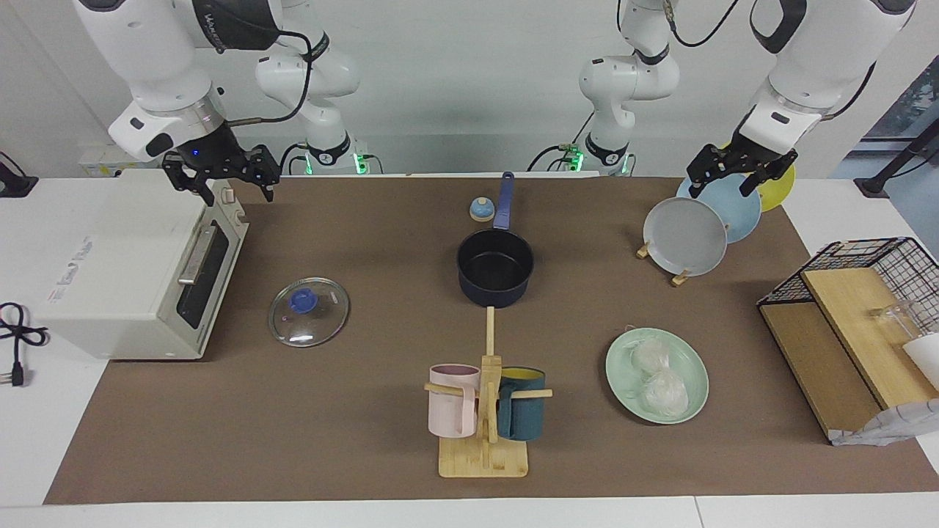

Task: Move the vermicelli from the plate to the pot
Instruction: 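Reach the left gripper to the vermicelli while the right gripper reaches the lid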

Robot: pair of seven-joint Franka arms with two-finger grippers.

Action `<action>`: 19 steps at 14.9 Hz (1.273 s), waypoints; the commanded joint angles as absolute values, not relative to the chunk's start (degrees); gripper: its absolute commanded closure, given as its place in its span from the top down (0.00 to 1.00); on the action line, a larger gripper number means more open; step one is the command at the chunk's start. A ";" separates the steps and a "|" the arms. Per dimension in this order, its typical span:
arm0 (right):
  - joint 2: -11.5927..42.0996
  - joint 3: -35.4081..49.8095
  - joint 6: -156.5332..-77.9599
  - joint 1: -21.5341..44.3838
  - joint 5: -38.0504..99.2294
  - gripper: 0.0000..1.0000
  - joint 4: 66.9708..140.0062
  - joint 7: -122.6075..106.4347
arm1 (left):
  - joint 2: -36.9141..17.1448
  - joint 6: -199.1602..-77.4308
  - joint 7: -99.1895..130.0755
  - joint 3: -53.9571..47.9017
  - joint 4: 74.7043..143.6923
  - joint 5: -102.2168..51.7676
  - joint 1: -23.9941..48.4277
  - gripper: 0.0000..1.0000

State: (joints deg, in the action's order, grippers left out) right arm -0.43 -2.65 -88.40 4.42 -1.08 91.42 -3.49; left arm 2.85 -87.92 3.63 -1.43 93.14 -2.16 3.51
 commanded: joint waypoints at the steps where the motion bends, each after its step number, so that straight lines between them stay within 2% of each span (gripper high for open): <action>1: -1.76 -2.55 -92.88 4.40 -0.09 1.00 95.87 -5.01 | 4.04 -90.96 4.48 -1.49 94.83 -0.79 3.69 1.00; 7: 1.57 -2.46 -112.64 4.66 0.00 1.00 108.53 -4.66 | 4.04 -93.77 5.98 -1.67 97.20 -0.88 4.04 1.00; 11: 6.41 -2.46 -121.18 6.42 0.00 1.00 112.66 -4.66 | -0.08 -97.28 5.89 -1.76 97.47 -1.14 4.92 1.00; 14: 6.76 -2.46 -129.79 6.50 0.00 1.00 119.34 -5.10 | -7.09 -102.63 5.89 -1.85 96.16 -1.23 5.97 1.00; 19: 10.37 -2.46 -130.52 6.33 -0.09 1.00 119.44 -5.36 | -20.97 -113.37 5.89 -2.11 92.21 -2.72 5.89 1.00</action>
